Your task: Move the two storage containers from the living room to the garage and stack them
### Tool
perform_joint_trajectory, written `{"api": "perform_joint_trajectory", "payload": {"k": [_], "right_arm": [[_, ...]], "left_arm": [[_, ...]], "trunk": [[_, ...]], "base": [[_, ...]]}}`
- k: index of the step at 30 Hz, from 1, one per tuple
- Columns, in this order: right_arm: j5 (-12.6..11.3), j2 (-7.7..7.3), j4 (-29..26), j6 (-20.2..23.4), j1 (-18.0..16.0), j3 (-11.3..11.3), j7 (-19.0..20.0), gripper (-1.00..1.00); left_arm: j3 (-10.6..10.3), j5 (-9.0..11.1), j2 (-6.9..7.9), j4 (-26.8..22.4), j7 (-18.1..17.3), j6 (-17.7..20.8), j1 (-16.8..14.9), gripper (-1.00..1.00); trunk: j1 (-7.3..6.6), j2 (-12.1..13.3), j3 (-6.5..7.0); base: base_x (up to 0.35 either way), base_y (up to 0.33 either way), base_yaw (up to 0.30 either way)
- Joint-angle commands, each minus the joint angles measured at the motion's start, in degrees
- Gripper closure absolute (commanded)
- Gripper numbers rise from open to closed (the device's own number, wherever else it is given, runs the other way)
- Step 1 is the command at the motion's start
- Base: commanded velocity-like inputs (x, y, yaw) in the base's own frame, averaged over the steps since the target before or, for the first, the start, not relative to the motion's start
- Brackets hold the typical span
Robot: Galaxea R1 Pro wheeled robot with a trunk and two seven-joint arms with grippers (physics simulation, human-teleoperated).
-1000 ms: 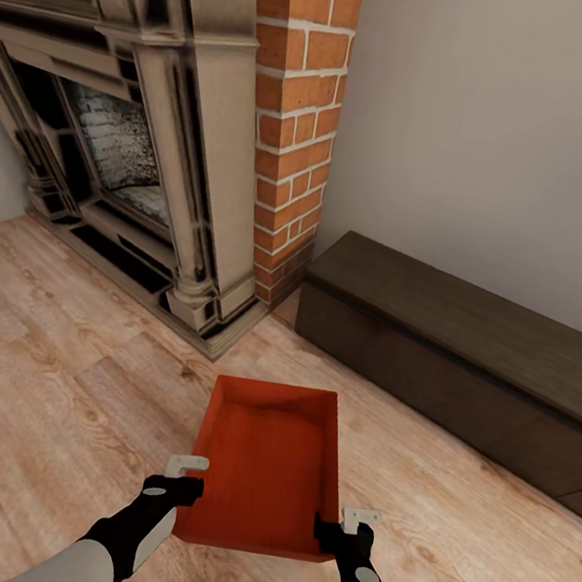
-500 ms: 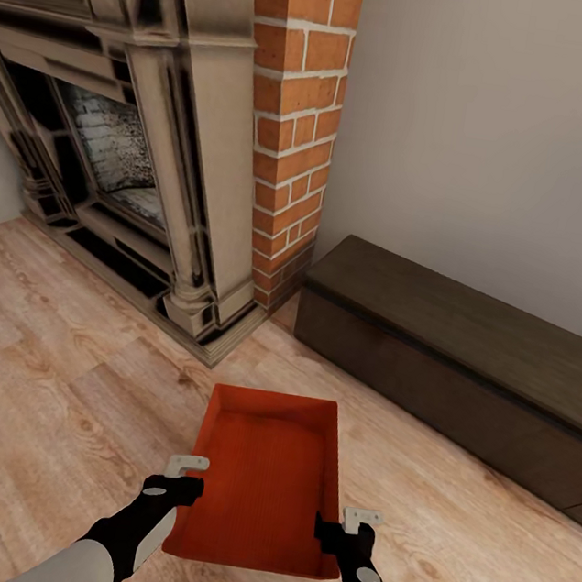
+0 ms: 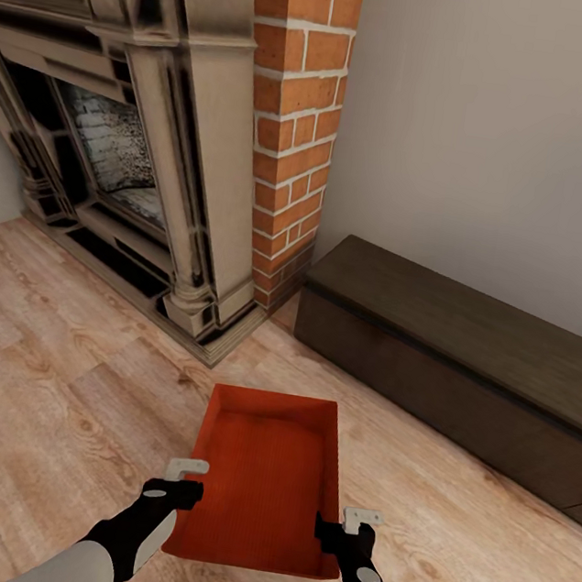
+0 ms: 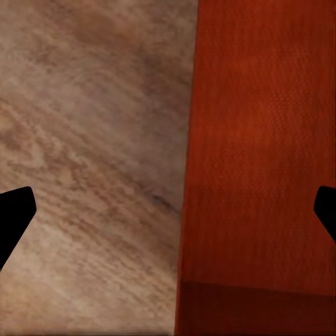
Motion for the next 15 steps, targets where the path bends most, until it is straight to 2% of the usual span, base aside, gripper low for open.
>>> {"api": "perform_joint_trajectory", "payload": {"k": [1, 11, 15], "right_arm": [[-0.4, 0.01, 0.0, -0.1, 0.0, 0.5, -0.3, -1.0], [-0.4, 0.01, 0.0, -0.2, 0.0, 0.5, -0.3, -1.0], [-0.5, 0.01, 0.0, -0.2, 0.0, 0.4, -0.3, -1.0]], "left_arm": [[-0.5, 0.6, 0.04, -0.1, 0.4, 0.3, 0.0, -1.0], [-0.5, 0.5, 0.05, -0.1, 0.4, 0.3, 0.0, -1.0], [-0.5, 0.5, 0.04, -0.1, 1.6, 0.2, 0.0, -1.0]], "trunk": [[-0.01, 0.0, -0.04], [-0.01, 0.0, -0.04], [-0.01, 0.0, -0.04]], "base": [[0.0, 0.0, 0.0], [0.0, 0.0, 0.0], [0.0, 0.0, 0.0]]}}
